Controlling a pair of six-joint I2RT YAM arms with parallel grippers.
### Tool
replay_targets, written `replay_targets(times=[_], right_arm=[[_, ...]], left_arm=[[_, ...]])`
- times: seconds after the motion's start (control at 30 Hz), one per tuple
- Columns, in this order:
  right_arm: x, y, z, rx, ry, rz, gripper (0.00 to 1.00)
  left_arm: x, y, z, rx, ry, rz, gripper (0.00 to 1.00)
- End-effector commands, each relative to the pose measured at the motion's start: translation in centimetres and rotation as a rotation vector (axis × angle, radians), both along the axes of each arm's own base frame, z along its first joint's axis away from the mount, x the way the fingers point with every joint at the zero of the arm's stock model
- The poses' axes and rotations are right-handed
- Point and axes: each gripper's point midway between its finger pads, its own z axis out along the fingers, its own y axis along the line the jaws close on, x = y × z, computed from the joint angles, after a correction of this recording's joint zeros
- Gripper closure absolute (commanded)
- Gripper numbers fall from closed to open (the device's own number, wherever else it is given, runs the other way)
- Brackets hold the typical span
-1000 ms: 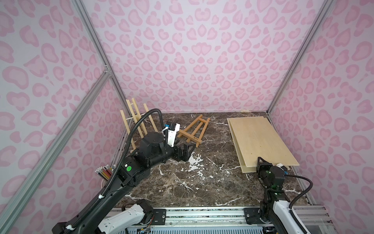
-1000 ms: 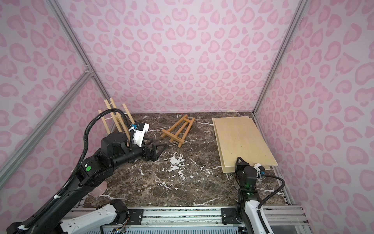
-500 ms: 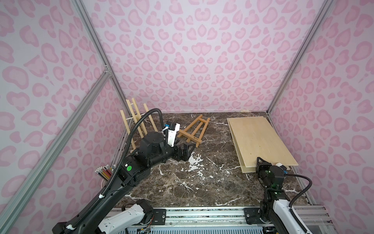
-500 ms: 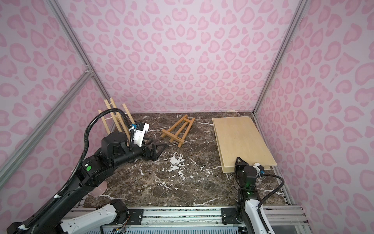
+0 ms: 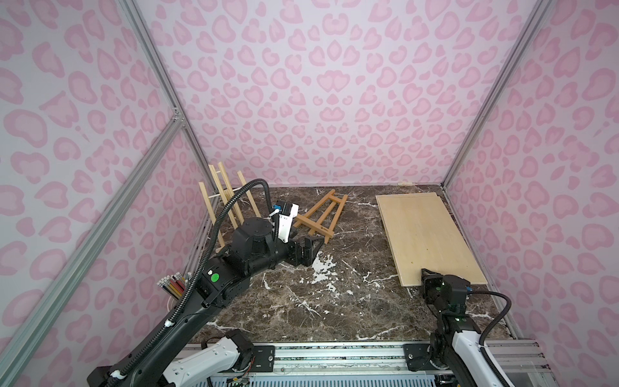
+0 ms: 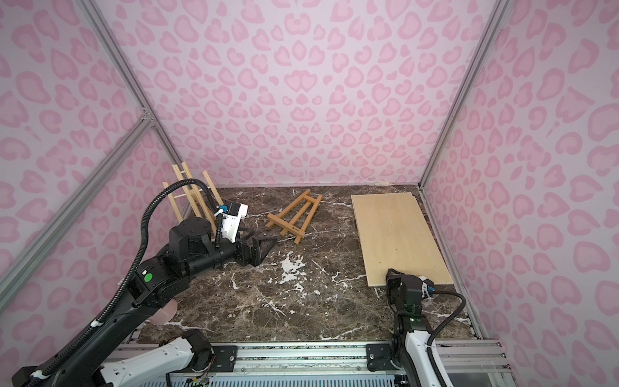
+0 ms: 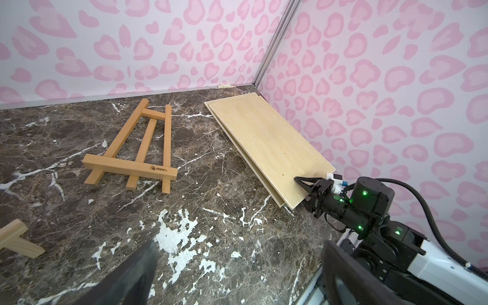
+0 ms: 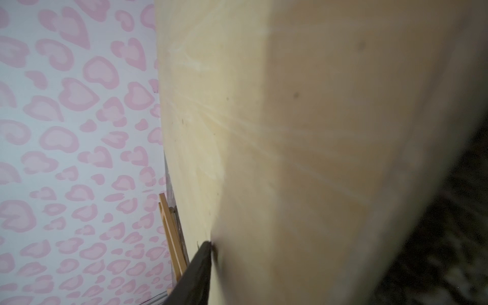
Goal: Disassemble the easel
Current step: Place the drawing board on the drawing board.
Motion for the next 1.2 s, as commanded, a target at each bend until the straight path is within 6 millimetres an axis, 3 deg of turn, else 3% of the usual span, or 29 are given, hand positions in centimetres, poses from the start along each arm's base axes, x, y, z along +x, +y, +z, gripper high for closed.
replay_targets(times=[0.0, 0.23, 0.3, 0.47, 0.6, 0.9, 1.17], right_arm=[[0.1, -0.7, 0.5, -0.056, 0.016, -0.011, 0.42], [0.7, -1.2, 1.1, -0.088, 0.043, -0.014, 0.39], [0.9, -1.3, 1.1, -0.098, 0.068, -0.013, 0.32], [0.9, -0.7, -0.4, -0.091, 0.204, 0.039, 0.30], [1.1, 0.2, -1.3, -0.081, 0.298, 0.106, 0.21], [0.8, 0.5, -1.7, -0.135, 0.473, 0.102, 0.11], [1.5, -0.9, 0.8, -0.197, 0.420, 0.051, 0.11]], left_arm=[[0.2, -0.3, 0.8, -0.029, -0.022, -0.005, 0.02], [0.2, -0.3, 0.8, -0.029, -0.020, -0.006, 0.02], [0.2, -0.3, 0.8, -0.029, -0.022, -0.006, 0.02], [0.1, -0.2, 1.0, -0.032, -0.024, -0.006, 0.02], [0.2, -0.1, 1.0, -0.034, -0.027, -0.003, 0.02], [0.2, -0.1, 1.0, -0.033, -0.027, -0.001, 0.02], [0.1, 0.0, 1.1, -0.033, -0.030, -0.001, 0.02]])
